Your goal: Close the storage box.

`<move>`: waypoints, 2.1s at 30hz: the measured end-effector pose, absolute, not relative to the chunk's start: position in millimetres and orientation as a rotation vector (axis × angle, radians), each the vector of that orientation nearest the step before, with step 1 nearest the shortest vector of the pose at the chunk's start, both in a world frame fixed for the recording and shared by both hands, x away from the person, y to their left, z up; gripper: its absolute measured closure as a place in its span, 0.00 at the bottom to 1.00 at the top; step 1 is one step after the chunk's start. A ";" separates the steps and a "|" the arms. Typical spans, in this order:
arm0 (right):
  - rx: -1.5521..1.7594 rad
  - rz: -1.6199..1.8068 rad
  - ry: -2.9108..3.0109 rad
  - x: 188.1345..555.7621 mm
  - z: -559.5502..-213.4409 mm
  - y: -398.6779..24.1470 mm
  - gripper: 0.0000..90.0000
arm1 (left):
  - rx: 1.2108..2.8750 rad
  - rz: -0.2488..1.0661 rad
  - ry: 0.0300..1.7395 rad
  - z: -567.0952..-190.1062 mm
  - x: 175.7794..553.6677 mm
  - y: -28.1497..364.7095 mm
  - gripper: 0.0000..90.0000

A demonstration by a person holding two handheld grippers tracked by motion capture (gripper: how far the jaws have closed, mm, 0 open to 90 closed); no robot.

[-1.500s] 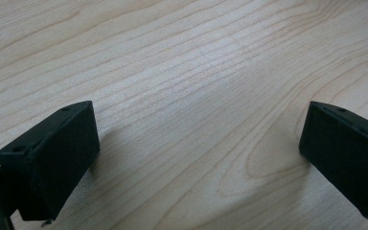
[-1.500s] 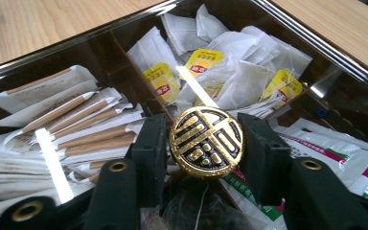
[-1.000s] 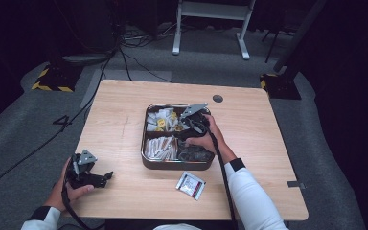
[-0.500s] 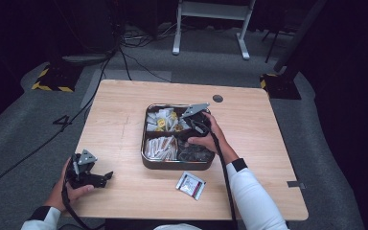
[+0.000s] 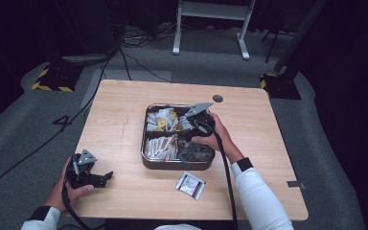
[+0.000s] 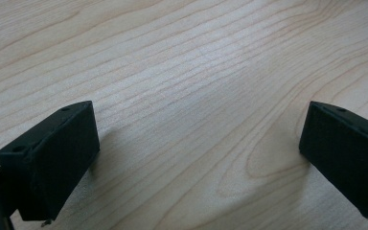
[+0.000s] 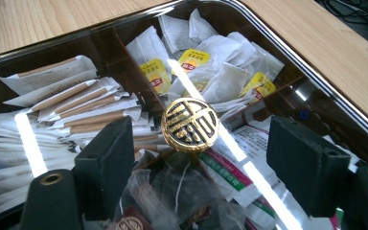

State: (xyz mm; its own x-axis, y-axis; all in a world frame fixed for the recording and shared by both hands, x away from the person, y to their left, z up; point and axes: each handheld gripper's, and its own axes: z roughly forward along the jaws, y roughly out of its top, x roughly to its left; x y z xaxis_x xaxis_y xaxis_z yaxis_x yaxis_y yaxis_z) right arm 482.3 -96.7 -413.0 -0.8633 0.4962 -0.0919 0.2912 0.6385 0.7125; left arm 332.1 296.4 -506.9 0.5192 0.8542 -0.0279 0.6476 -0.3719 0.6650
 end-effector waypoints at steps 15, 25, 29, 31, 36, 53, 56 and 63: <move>0.647 1.005 2.554 475.9 -399.7 -117.3 0.27 | 2.138 0.428 1.219 -506.9 332.1 296.3 0.00; 0.636 0.989 2.525 468.1 -395.2 -136.1 0.27 | 2.138 0.427 1.219 -506.9 332.0 296.2 0.00; 0.638 0.995 2.505 464.0 -392.2 -144.0 0.27 | 2.138 0.428 1.219 -506.9 332.1 296.3 0.00; 0.642 0.991 2.502 462.6 -391.4 -147.5 0.27 | 2.137 0.428 1.219 -506.9 332.0 296.2 0.00; 0.645 0.980 2.497 458.8 -390.0 -157.7 0.26 | 2.138 0.430 1.219 -506.9 332.1 296.3 0.00; 0.663 0.975 2.484 447.0 -391.8 -182.8 0.26 | 2.141 0.430 1.217 -506.8 332.1 296.5 0.00; 0.675 0.987 2.478 444.2 -392.3 -187.4 0.26 | 2.138 0.429 1.220 -506.9 332.0 296.3 0.00; 0.685 0.976 2.476 438.4 -394.6 -201.2 0.26 | 2.141 0.429 1.218 -506.8 332.0 296.4 0.00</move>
State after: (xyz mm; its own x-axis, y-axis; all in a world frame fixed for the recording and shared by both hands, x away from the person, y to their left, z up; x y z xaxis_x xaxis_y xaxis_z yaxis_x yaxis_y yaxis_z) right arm 438.4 -201.2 -394.6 -0.8038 0.5684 -0.1753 0.2961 0.6379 0.7109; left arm 332.0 296.4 -506.8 0.5198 0.8539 -0.0268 0.6486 -0.3740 0.6630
